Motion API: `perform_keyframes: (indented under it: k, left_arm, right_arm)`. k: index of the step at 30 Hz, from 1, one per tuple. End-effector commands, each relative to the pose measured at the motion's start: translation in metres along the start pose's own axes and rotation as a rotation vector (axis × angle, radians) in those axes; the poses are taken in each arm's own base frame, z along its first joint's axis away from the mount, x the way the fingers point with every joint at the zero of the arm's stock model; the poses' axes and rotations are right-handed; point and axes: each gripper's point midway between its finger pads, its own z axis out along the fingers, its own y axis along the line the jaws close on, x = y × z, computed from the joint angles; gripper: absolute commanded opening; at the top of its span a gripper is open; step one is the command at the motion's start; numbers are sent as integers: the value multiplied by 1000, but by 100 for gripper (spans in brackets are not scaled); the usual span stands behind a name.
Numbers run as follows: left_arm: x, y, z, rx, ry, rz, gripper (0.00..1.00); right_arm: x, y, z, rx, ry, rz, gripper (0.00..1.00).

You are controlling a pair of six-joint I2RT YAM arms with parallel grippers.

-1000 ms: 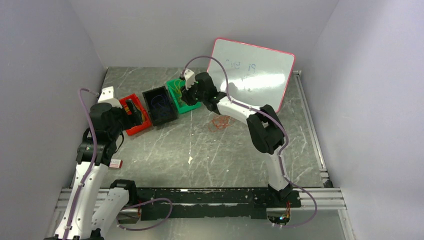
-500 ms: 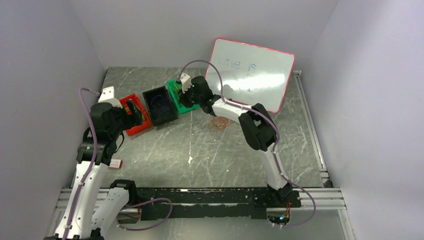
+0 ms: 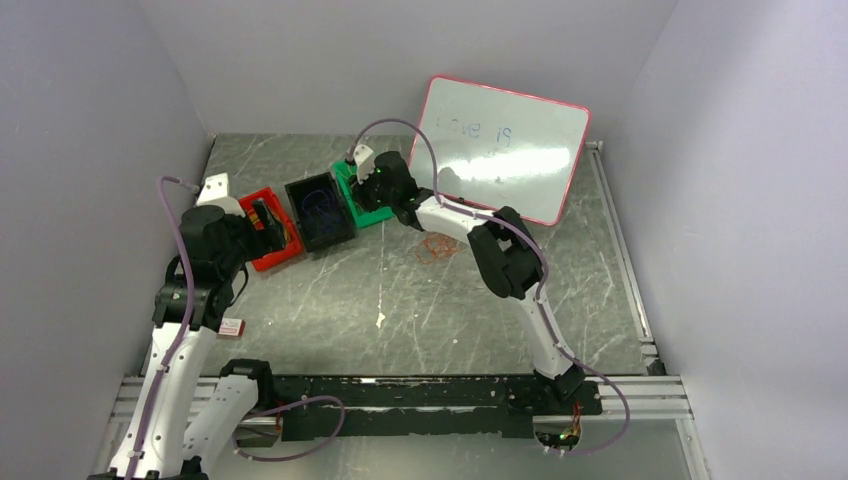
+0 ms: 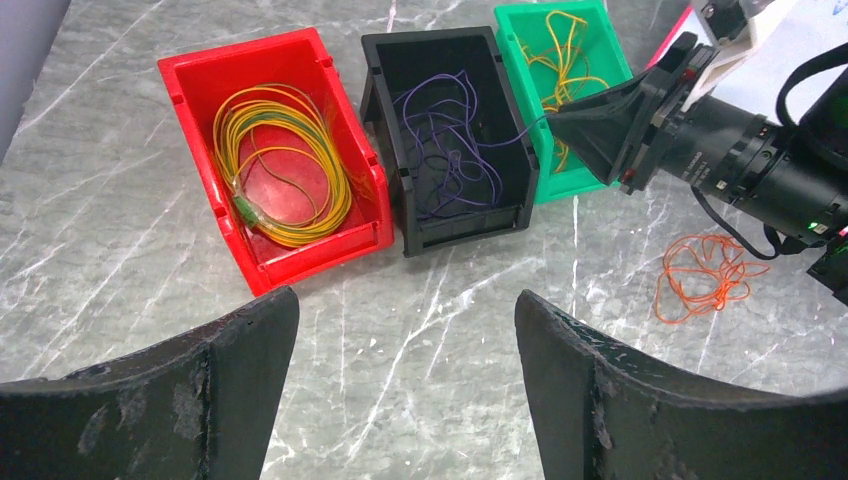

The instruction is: Untangle the cables

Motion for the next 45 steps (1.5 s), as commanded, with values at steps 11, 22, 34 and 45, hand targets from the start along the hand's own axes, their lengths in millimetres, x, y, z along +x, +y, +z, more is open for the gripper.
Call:
perform_keyframes:
  k: [11,22,34,45]
  left_arm:
    - [2,-2,-2,13,9,14,84]
    - [3,-2,-3,13,8,9,84]
    - [4,-2,-1,16,10,8,84]
    - [5,-3,-2,20,14,8,84]
  right_arm:
    - [8,1,11,7,1,3,23]
    - [-22,-10,-5,79,-75,9,0]
    - [-80,1,-30,76,-159,-58,0]
    - [-75,66,2,-14,-127,-87,0]
